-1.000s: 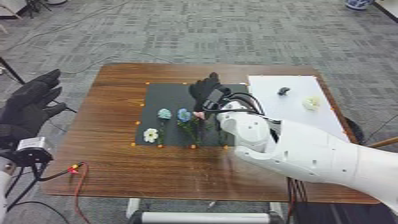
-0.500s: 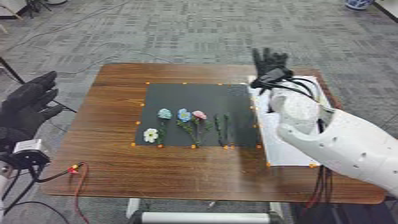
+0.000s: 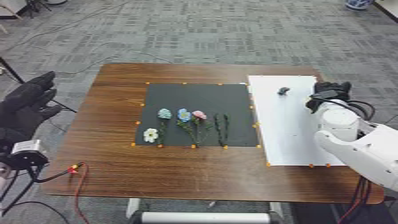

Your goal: Arrange flowers

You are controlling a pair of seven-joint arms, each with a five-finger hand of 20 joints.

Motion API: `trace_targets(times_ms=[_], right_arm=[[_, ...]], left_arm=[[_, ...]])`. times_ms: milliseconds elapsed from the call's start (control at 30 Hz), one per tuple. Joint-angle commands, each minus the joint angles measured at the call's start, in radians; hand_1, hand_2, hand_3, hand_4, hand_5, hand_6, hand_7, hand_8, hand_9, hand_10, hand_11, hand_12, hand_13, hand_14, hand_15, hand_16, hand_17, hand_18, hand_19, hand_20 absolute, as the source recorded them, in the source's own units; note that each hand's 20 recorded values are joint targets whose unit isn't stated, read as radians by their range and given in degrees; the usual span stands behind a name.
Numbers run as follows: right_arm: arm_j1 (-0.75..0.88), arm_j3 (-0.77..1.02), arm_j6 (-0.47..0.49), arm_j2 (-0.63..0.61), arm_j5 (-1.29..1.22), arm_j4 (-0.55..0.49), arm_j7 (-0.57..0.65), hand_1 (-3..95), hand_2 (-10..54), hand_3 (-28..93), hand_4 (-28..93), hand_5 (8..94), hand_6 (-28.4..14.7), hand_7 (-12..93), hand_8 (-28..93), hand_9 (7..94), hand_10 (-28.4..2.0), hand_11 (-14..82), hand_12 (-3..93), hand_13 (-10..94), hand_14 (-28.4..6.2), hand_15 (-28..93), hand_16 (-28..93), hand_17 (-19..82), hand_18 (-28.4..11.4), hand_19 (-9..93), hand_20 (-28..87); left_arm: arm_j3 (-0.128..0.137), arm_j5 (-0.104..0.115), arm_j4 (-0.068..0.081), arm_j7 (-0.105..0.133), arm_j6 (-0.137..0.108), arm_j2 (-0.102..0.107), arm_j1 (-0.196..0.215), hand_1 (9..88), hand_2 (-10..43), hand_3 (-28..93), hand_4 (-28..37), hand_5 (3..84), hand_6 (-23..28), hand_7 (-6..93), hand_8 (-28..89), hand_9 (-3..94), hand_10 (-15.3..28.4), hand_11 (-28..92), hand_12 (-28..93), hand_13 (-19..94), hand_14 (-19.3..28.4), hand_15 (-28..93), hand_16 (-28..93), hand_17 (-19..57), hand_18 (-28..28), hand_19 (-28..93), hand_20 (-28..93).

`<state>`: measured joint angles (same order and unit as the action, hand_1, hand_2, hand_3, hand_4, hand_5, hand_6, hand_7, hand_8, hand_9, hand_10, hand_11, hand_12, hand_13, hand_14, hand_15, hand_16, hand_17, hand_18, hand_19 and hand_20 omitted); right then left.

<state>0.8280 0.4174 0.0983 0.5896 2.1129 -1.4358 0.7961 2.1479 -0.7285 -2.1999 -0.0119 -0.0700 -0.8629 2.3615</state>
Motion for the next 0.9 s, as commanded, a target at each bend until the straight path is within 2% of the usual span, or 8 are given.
trace_targets(times_ms=[33,200,300,367,467,600,700,900], right_arm=[[0.032,0.02,-0.064,0.002,0.023,-0.004,-0.097,35.5,-9.5,91,-28,42.3,-1.1,28,-17,54.0,-6.4,18.2,12.9,52,-5.4,53,19,13,-19.6,71,43],[0.046,0.039,-0.092,0.005,-0.035,-0.051,-0.145,37.1,-9.5,90,-28,45.2,2.0,31,-19,58.2,-5.7,20.2,14.4,55,-4.2,55,22,15,-18.9,72,44],[0.052,0.055,-0.058,0.014,-0.01,-0.074,-0.142,35.7,-9.5,92,-28,40.3,0.3,31,-19,54.7,-5.8,19.7,14.8,53,-4.8,56,23,15,-19.0,72,45],[0.072,0.11,0.034,0.022,-0.04,-0.101,-0.134,34.9,-9.5,93,-28,36.6,-1.7,28,-17,50.4,-8.6,19.1,15.1,51,-5.2,56,23,14,-19.4,72,45],[0.101,0.179,0.069,0.03,-0.127,-0.122,-0.135,34.0,-9.5,93,-28,32.9,-4.4,25,-15,46.1,-11.1,18.6,15.5,49,-6.1,56,22,14,-19.8,72,46],[0.092,0.161,0.035,0.038,-0.119,-0.113,-0.148,31.7,-9.5,92,-28,31.2,-6.6,23,-12,44.2,-12.7,18.7,16.2,47,-7.4,57,20,13,-20.4,72,46],[0.106,0.176,0.018,0.047,-0.132,-0.115,-0.158,31.8,-9.5,90,-28,32.7,-6.3,24,-13,46.1,-12.2,21.7,17.5,48,-7.2,58,20,13,-20.5,72,46],[0.068,0.079,-0.128,0.062,-0.111,-0.086,-0.146,32.1,-9.5,87,-28,38.5,-4.4,27,-14,53.8,-10.7,26.6,18.7,54,-6.4,58,21,16,-20.8,73,47]], left_arm=[[0.011,0.001,-0.011,0.002,-0.006,-0.01,0.017,22.8,-4.1,68,-28.3,18.6,1.6,17.6,-9,10.2,7.1,9,19,0,8.7,24,-1,-18.6,17.8,33,9],[0.012,-0.002,-0.013,-0.001,-0.004,-0.012,0.016,22.9,-4.0,68,-28.3,18.7,1.6,17.7,-9,10.2,7.1,9,19,0,8.7,24,-1,-18.6,17.8,33,9],[0.01,-0.001,-0.012,-0.001,-0.004,-0.012,0.015,22.8,-4.1,68,-28.3,18.6,1.6,17.7,-9,10.2,7.1,9,19,0,8.7,24,-1,-18.6,17.7,33,9],[0.009,-0.002,-0.012,-0.003,-0.002,-0.012,0.012,22.9,-4.1,68,-28.3,18.6,1.6,17.6,-9,10.2,7.1,9,19,0,8.7,24,-1,-18.6,17.8,33,9],[0.009,-0.002,-0.012,-0.003,-0.005,-0.012,0.011,22.9,-4.1,68,-28.3,18.7,1.6,17.5,-9,10.2,7.1,9,19,0,8.7,24,-1,-18.7,17.8,34,9],[0.012,-0.001,-0.016,-0.003,-0.006,-0.017,0.017,22.9,-4.0,68,-28.3,18.7,1.6,17.6,-9,10.2,7.1,9,19,0,8.7,24,-1,-18.7,17.8,34,9],[0.009,-0.001,-0.014,-0.004,-0.005,-0.016,0.012,22.9,-4.0,68,-28.3,18.6,1.5,17.8,-9,10.2,7.1,9,19,0,8.7,24,-1,-18.7,17.8,33,9],[0.007,-0.002,-0.014,-0.005,-0.006,-0.015,0.009,23.0,-4.0,68,-28.3,18.7,1.6,17.9,-9,10.3,7.1,9,19,0,8.7,24,-1,-18.7,17.8,33,9]])
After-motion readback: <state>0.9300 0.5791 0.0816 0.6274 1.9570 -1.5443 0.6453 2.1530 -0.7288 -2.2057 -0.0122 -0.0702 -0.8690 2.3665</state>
